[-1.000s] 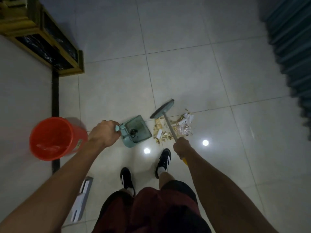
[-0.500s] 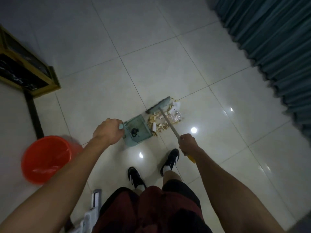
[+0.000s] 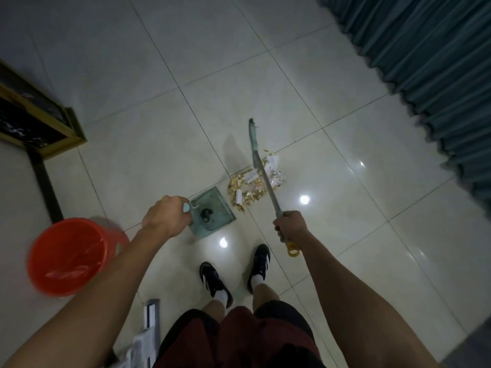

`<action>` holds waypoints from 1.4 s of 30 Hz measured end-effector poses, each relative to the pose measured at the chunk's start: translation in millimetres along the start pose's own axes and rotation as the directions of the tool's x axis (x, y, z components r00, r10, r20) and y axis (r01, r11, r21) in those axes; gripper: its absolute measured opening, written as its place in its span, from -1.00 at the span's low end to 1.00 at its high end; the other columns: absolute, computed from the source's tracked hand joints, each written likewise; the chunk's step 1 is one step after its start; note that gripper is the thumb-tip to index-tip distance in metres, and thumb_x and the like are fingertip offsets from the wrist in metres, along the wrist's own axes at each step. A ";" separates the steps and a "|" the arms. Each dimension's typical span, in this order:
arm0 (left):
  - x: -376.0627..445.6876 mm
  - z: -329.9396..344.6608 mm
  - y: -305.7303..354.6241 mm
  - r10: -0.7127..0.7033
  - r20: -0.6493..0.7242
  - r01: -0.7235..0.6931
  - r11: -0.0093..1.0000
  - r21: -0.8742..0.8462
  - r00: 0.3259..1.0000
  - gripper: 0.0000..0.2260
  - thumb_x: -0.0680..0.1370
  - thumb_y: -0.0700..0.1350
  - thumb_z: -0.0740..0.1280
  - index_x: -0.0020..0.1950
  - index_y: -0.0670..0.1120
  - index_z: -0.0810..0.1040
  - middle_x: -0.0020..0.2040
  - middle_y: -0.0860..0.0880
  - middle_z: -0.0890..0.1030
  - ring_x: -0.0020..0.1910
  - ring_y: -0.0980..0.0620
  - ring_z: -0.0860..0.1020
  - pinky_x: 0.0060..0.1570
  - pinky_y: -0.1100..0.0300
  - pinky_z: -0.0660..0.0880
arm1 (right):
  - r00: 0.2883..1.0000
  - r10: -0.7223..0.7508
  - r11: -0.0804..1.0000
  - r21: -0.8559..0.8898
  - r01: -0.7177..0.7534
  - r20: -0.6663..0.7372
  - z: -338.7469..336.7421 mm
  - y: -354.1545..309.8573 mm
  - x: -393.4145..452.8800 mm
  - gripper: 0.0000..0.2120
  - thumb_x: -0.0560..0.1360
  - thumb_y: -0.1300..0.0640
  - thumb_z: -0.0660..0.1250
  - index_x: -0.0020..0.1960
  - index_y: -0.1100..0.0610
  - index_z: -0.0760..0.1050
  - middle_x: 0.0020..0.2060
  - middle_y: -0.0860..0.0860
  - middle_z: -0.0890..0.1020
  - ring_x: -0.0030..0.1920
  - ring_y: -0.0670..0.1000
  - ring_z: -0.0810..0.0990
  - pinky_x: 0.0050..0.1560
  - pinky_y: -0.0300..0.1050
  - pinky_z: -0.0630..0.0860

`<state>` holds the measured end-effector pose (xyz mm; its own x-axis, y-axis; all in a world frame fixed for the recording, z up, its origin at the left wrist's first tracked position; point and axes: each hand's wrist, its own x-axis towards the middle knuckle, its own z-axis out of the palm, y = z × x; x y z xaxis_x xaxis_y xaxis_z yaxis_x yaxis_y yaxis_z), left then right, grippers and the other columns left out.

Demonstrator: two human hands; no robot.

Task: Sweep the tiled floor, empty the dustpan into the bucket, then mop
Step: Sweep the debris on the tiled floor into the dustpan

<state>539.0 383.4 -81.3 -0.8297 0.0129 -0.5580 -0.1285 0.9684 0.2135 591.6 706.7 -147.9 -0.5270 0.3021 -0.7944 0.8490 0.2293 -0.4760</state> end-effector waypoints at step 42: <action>30.5 18.4 35.5 -0.077 0.005 0.077 0.996 -0.043 0.997 -0.93 0.52 -0.05 0.35 -0.09 0.02 0.62 -0.15 -0.06 0.58 -0.18 -0.13 0.55 -0.20 0.14 0.46 | 0.984 -0.001 0.725 -0.677 0.122 0.177 -35.1 36.5 45.2 -0.74 0.56 0.30 0.24 0.23 0.28 0.43 -0.07 0.11 0.54 -0.27 -0.02 0.56 -0.38 -0.25 0.52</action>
<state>519.1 422.7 -105.5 -0.8148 -0.0604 -0.5766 -0.2155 0.9549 0.2043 597.4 761.2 -187.9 -0.5127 0.1335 -0.8481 0.5253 0.8301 -0.1870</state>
